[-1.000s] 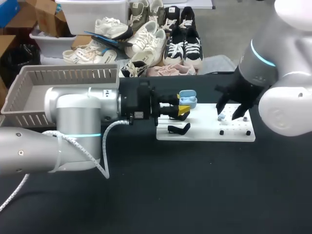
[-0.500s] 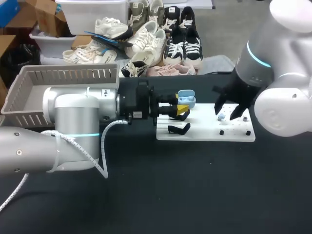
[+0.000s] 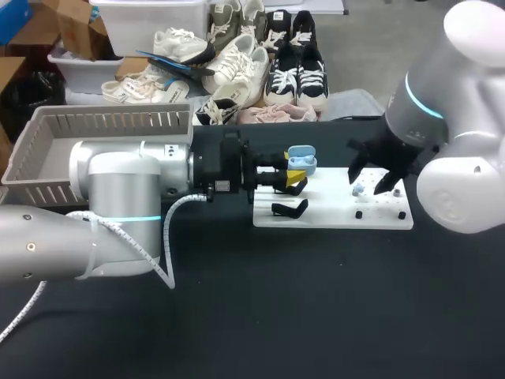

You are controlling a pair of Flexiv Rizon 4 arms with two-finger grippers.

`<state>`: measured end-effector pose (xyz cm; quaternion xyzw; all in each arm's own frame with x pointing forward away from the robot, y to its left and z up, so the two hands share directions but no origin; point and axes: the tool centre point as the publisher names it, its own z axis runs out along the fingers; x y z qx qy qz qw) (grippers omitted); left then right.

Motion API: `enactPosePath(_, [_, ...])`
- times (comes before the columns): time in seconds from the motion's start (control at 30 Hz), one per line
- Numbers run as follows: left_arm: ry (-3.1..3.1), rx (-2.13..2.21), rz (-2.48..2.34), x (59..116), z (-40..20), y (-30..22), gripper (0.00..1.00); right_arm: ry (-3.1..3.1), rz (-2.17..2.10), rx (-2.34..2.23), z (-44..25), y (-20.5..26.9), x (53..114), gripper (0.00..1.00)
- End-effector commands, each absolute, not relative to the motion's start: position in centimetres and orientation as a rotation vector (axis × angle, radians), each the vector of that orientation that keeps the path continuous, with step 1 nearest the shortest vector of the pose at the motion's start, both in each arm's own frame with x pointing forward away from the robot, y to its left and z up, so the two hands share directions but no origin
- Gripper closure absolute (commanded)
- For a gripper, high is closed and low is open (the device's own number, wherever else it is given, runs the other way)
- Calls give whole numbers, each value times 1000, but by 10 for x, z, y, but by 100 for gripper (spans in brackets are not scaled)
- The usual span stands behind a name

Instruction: Pick up each earbud case from the left stands, insert the matching earbuds, close the lid, and place the case in the box.

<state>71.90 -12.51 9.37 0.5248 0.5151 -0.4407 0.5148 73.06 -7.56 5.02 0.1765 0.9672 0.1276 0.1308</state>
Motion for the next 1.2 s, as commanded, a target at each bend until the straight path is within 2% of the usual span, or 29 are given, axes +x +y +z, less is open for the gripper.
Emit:
enactPosePath(0.03, [1238, 1257, -1056, 718, 94, -125, 100, 2773, 364, 517, 50, -78, 723, 51])
enactPosePath(1.2, [1238, 1257, -1056, 718, 94, -125, 100, 2770, 481, 645, 33, -70, 734, 55])
